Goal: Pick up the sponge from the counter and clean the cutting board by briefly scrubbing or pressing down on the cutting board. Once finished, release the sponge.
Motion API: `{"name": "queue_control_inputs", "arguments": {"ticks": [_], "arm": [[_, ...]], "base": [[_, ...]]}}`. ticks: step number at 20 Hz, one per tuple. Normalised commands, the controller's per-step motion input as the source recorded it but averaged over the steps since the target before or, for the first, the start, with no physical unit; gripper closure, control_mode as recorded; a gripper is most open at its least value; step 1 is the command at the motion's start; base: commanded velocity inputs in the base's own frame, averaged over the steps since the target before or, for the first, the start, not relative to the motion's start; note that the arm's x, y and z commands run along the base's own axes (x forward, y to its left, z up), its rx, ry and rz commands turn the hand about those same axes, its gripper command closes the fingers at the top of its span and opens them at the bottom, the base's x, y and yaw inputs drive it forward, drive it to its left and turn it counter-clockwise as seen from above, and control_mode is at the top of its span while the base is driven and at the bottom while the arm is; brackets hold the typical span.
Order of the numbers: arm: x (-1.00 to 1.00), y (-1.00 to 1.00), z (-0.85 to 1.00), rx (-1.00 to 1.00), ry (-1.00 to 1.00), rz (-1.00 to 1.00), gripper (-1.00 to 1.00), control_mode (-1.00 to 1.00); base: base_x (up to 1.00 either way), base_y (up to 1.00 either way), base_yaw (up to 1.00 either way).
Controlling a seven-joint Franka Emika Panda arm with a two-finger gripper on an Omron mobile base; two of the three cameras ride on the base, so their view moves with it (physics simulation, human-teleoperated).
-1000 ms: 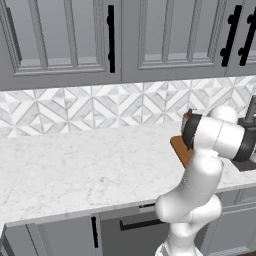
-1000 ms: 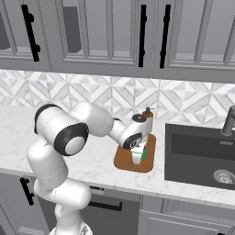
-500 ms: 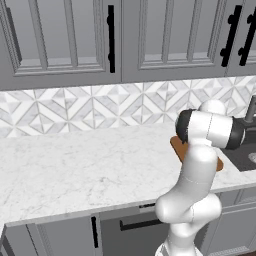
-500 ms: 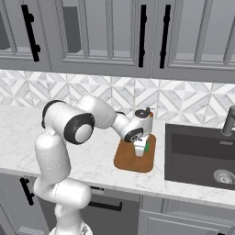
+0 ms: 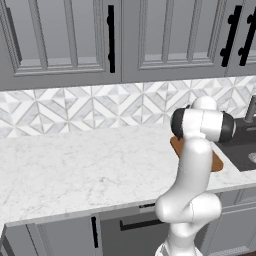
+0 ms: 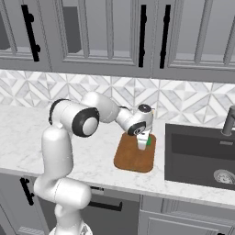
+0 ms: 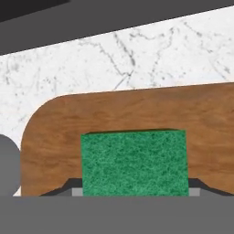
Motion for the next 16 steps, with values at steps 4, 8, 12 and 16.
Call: {"name": "queue_control_inputs", "arguments": {"ticks": [4,8,12,16], "arm": [[-0.15,-0.2,-0.01,0.0,0.0,0.0,1.0,-1.0],[-0.6,-0.26,-0.01,0.0,0.0,0.0,1.0,-1.0],[-0.79,-0.04,-0.18,0.0,0.0,0.0,1.0,-1.0],[-0.8,0.0,-0.3,0.0,0.02,0.0,1.0,-1.0]], "base": [[0.0,0.0,0.0],[0.0,0.0,0.0],[0.0,0.0,0.0],[0.0,0.0,0.0]]}}
